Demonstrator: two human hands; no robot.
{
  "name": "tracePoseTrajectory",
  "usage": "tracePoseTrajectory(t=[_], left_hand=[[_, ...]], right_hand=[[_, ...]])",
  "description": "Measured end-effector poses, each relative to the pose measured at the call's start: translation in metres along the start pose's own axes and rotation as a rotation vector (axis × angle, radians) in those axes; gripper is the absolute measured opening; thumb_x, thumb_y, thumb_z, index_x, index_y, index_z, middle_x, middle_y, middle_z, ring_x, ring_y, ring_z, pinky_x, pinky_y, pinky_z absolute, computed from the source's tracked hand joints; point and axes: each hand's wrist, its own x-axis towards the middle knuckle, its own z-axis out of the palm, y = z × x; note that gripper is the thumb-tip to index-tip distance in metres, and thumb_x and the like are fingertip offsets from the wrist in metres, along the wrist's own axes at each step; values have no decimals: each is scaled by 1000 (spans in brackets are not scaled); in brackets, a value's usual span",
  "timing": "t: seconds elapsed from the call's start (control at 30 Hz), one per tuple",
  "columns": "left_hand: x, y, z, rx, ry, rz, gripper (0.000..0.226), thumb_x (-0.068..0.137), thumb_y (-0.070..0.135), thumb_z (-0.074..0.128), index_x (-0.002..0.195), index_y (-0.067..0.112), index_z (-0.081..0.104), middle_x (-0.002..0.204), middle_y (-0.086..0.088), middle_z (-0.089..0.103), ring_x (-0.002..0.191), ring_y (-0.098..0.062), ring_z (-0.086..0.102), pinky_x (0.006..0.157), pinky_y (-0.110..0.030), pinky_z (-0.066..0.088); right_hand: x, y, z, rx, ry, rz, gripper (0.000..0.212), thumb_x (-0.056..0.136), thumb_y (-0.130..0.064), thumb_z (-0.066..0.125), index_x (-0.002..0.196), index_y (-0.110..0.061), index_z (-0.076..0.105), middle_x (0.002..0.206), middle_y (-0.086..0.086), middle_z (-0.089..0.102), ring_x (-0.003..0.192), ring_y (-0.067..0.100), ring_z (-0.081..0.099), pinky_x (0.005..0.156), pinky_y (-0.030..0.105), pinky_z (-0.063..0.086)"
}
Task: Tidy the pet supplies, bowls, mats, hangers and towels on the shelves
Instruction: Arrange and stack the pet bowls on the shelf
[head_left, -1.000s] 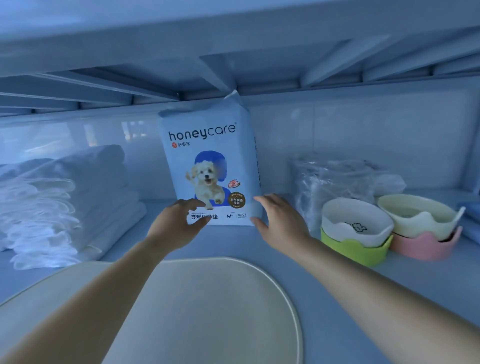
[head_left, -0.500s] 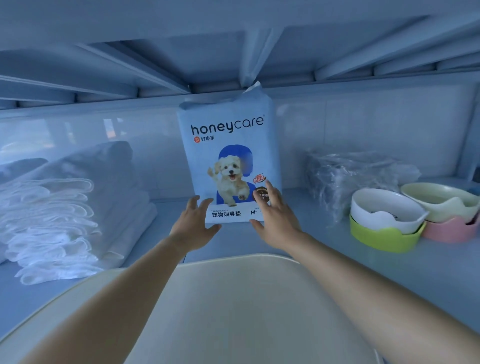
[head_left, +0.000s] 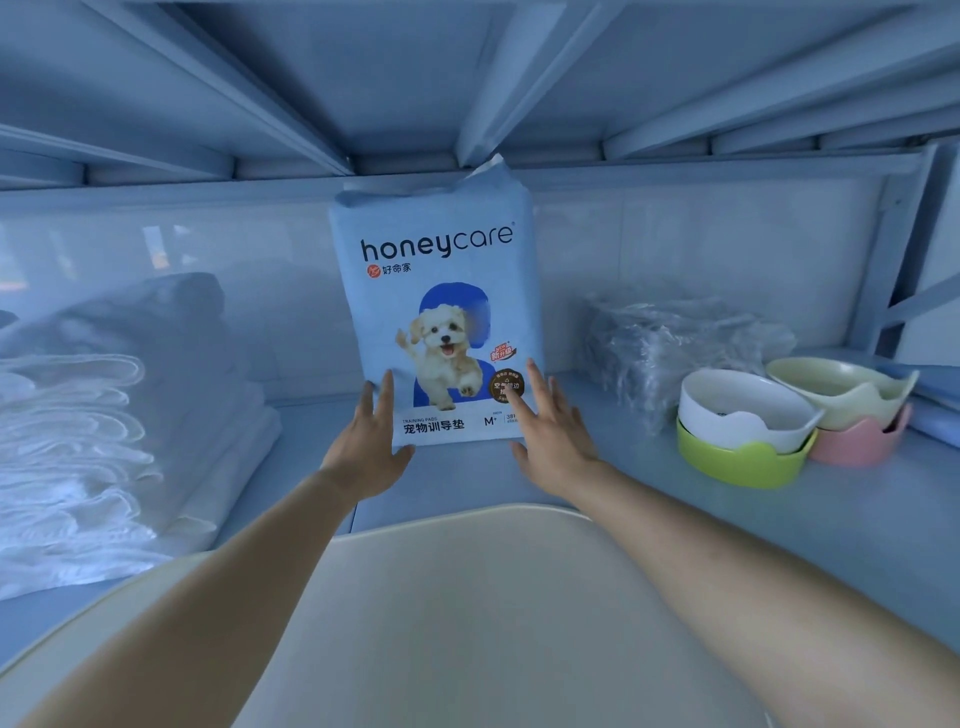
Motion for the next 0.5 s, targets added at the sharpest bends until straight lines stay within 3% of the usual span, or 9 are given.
tracePoseTrajectory(t=[0.1,0.2,0.5], left_hand=[[7,1,4,9,26,18,97,89,28,57,143,26,-24,155,-16,-7,93,-34,60,65,-32,46],[11,-1,9,-9,63,19,99,87,25,58,143,27,-24,154,-18,-9,81,-34,60,60,-32,47],[18,-2,18,-151,112,48,111,82,23,64,134,44,-32,156,-8,-13,90,-31,62,60,-25,41]], right_hand=[[3,4,3,0,0,12,69,93,-23,47,148,-21,7,153,3,-26,143,34,-2,110,52,22],[5,6,5,-3,6,-7,69,93,-22,47,148,-23,7,152,3,-28,143,32,-3,109,51,23],[8,10,8,68,48,-87,72,91,-22,50,149,-25,6,151,4,-30,144,29,-1,101,41,39]])
